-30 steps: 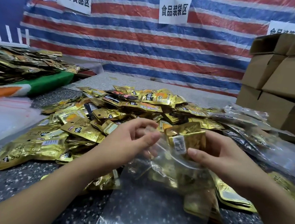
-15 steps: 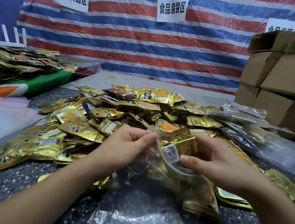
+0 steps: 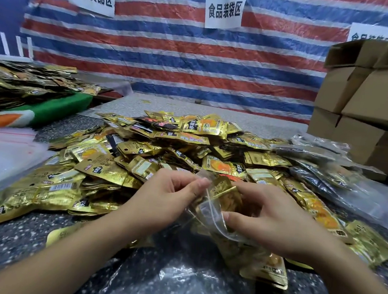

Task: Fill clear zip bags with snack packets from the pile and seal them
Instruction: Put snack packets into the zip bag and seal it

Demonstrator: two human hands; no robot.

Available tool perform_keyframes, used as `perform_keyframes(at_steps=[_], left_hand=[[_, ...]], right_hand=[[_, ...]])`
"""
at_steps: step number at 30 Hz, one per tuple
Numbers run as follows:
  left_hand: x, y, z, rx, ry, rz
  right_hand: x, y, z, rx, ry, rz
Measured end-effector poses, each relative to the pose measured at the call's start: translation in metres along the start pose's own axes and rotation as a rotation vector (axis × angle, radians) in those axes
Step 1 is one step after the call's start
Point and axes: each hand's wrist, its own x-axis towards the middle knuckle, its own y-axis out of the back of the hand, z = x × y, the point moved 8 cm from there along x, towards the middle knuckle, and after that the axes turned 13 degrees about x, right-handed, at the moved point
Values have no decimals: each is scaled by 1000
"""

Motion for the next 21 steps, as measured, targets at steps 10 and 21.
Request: perform_keyframes(at_steps=[10,21], left_hand=[[1,6,3,87,-21,91],[1,19,-8,-431,190,155]], right_hand=[[2,-11,10,96,-78,67],[-7,23,-2,118,109,243]])
